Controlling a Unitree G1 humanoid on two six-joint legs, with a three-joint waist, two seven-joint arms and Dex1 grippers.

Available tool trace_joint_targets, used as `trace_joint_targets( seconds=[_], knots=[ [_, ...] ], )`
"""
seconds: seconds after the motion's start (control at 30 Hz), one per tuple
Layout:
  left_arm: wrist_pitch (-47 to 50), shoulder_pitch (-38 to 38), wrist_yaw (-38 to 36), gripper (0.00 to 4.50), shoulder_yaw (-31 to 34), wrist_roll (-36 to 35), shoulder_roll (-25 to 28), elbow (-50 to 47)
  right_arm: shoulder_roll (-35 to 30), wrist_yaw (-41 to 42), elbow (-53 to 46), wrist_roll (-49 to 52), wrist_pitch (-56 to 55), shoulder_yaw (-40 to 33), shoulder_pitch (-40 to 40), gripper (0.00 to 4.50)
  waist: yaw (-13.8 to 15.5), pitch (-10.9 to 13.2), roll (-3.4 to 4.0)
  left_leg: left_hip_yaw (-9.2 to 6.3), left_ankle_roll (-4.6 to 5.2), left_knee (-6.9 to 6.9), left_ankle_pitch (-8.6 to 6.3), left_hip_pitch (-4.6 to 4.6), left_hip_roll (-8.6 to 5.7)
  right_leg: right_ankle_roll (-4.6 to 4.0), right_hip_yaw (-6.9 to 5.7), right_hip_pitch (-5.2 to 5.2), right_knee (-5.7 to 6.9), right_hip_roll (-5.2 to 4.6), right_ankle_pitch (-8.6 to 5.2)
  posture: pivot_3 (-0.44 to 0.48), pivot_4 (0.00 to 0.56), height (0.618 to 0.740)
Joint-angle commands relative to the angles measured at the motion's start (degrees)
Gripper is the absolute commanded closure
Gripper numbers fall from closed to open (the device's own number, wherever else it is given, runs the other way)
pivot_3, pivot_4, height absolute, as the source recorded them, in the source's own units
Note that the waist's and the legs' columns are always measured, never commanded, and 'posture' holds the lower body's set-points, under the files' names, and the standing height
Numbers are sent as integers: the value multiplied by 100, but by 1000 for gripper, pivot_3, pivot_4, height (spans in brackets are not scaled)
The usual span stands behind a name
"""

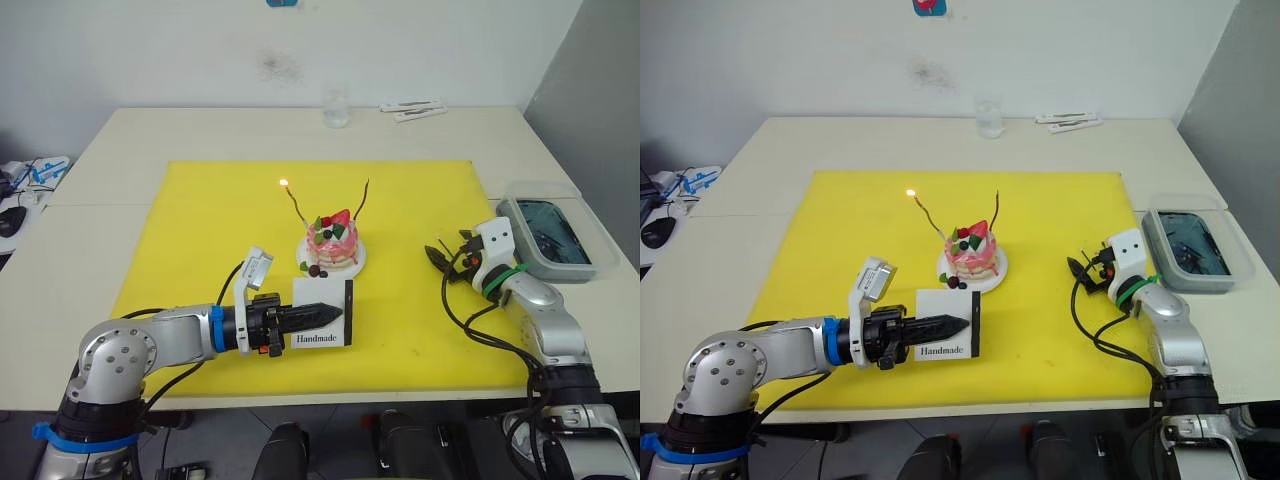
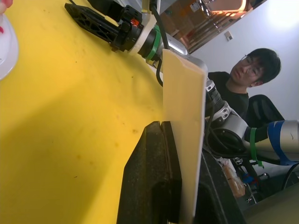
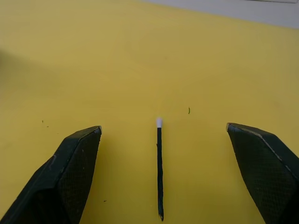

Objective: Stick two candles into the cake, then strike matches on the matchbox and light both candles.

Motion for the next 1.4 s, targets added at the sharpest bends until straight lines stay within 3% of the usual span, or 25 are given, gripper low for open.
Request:
trace_joint_targets(
  seconds=[0.03, 0.1, 0.43, 0.47, 0.73, 1.07, 1.4],
  knots=[
    [-53, -39, -8, 4500, 60, -133, 47, -196, -22, -105, -8, -73, -30, -79, -143, 187, 0, 0, 0, 0, 0, 0, 0, 0, 0, 0, 0, 0, 0, 0, 0, 0, 150, 740],
    [-55, -41, 1, 4500, 59, -139, 44, -197, -17, -191, -16, -123, 20, -81, -151, 591, 0, 0, 0, 0, 0, 0, 0, 0, 0, 0, 0, 0, 0, 0, 0, 0, 150, 740],
    [-78, 29, 59, 4500, 64, -171, 24, -240, 26, -294, -297, -243, 385, 92, -97, 4292, 0, -1, 1, -1, 0, 1, 0, 1, 0, -1, 0, 0, 2, 0, 1, 0, 150, 740],
    [-79, 31, 63, 4500, 64, -174, 24, -240, 38, -290, -318, -220, 430, 90, -97, 4486, 0, -1, 1, -1, 0, 1, 0, 1, 0, -1, -1, 0, 2, 0, 1, 0, 150, 740],
    [-95, 63, 96, 4500, 64, -172, 19, -259, 84, -243, -717, -1, 836, -16, -59, 4486, -1, -1, 1, -2, 0, 0, 0, 2, 0, -1, -1, 0, 3, 0, 0, 0, 150, 740],
    [-106, 70, 89, 4500, 61, -143, 19, -245, -239, 165, -1968, 546, 1681, -100, 196, 4486, 6, -1, 1, -3, 0, 1, 0, 0, 0, 0, -3, 0, 2, 0, 0, 0, 150, 740],
    [-107, 39, 71, 4500, 16, -104, -7, -214, -229, 96, -1530, 222, 1522, 170, 337, 4486, 3, -1, 1, -3, 0, 1, 0, 1, 0, 0, -3, 0, 2, 0, 0, 0, 150, 740]
  ],
)
